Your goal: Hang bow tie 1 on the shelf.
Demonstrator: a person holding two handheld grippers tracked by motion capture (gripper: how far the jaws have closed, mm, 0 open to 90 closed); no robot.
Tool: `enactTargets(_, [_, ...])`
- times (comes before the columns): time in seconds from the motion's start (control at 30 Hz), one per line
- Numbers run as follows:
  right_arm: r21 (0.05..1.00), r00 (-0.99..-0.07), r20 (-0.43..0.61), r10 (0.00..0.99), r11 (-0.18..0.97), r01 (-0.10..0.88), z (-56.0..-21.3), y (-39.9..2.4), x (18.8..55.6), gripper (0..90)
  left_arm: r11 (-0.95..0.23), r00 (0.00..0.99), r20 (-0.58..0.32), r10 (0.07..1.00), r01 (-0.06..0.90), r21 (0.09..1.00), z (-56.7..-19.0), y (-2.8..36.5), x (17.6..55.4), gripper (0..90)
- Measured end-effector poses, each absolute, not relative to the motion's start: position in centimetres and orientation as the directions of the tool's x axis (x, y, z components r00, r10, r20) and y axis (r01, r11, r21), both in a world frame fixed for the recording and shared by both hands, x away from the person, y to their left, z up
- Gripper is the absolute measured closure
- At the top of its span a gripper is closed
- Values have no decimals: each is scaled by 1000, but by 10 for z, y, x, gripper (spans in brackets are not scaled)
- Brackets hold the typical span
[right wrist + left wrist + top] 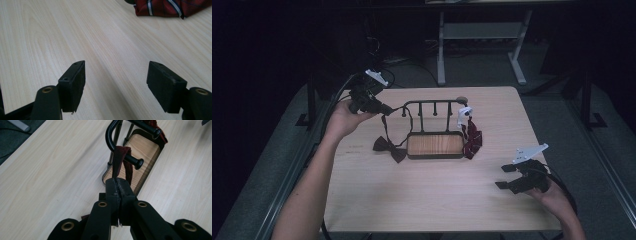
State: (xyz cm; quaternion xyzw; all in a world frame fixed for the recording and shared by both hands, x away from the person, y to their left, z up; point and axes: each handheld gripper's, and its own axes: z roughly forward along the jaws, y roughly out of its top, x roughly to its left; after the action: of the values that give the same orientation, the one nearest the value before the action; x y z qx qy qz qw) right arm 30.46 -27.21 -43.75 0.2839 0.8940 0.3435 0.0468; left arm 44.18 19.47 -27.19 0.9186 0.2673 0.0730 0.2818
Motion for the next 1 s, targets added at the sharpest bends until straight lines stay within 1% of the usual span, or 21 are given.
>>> enactTargets(0.2, [638,-833,112,541,604,478,-438,-272,304,307,-705,846,-14,532,453,545,-274,194,442,856])
enactTargets(0.37, [636,-832,113,543,604,480,-438,-272,304,306,-710,849,-6,529,446,545,-273,194,441,823])
enactTargets(0.7, [636,-832,111,543,605,480,-438,-272,304,304,-705,845,-1,534,446,552,-273,195,437,798])
enactTargets(1.0, [631,-833,114,541,608,482,-438,-271,304,303,-722,853,8,522,437,537,-273,196,433,770])
